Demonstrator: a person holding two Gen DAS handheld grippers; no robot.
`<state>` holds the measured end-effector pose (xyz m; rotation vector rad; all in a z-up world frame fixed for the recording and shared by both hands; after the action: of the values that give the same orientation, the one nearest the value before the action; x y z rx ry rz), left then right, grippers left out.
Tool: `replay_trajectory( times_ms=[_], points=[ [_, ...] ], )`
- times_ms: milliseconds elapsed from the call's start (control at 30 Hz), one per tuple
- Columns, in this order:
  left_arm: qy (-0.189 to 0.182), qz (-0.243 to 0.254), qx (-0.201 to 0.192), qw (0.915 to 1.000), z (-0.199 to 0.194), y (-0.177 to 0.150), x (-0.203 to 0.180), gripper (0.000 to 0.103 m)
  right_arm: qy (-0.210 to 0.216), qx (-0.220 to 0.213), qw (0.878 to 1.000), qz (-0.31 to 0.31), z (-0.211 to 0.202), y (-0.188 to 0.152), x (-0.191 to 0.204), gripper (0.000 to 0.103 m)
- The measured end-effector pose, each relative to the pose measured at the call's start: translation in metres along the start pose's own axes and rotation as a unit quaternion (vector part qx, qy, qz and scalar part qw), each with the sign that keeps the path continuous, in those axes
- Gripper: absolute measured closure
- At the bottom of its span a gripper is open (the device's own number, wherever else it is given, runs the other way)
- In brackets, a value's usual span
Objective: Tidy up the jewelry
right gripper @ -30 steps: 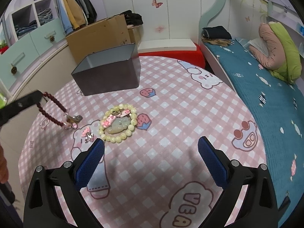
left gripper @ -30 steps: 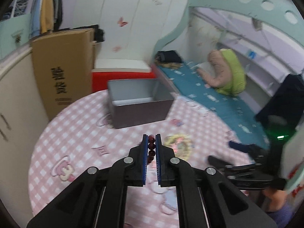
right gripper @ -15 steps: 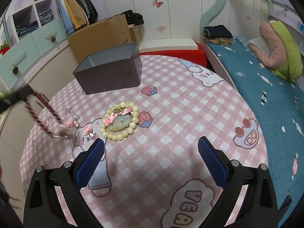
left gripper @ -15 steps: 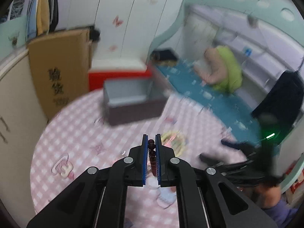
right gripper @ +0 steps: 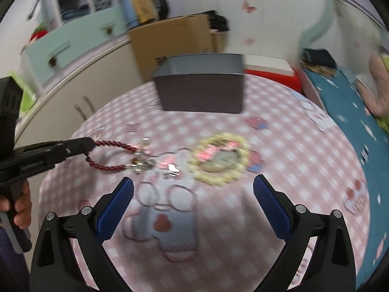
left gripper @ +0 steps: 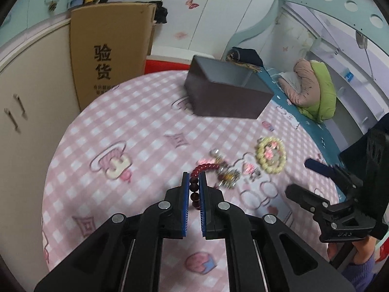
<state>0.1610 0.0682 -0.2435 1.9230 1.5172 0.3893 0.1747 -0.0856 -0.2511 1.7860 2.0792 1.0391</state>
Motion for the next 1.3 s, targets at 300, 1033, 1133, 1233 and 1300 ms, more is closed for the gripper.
replay_trajectory(
  times_ms=[300, 1033, 1133, 1233, 1300],
  points=[
    [0.026, -0.041, 0.009, 0.9988, -0.016, -0.032, 0.047, 0.097, 0.029, 0.044, 0.996, -0.067, 0.037, -0.005, 0.050, 0.042],
    [0.012, -0.051, 0.000, 0.9986, -0.026, -0.043, 0.067, 0.097, 0.080, 0.090, 0.985, -0.120, 0.066, -0.025, 0.116, 0.081],
    [0.009, -0.050, 0.000, 0.9987, -0.025, -0.043, 0.065, 0.097, 0.082, 0.093, 0.984, -0.125, 0.066, -0.025, 0.120, 0.081],
    [0.006, -0.049, -0.002, 0.9988, -0.025, -0.041, 0.063, 0.097, 0.082, 0.098, 0.985, -0.116, 0.070, -0.024, 0.116, 0.085],
    [0.006, -0.050, -0.001, 0.9987, -0.024, -0.042, 0.064, 0.097, 0.078, 0.102, 0.985, -0.115, 0.072, -0.024, 0.115, 0.091]
  ],
)
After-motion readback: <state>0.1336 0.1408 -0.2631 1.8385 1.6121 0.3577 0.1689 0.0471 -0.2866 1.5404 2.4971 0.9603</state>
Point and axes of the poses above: each gripper's, at about its wrist camera, not at the fingertips, and z roughly the way its jaws point, x to its left, y to its top, the point moved 8 cm from there along z, roughly the way its jaws point, and after that the axes turned 12 degrees about z, right-handed, at the moved point
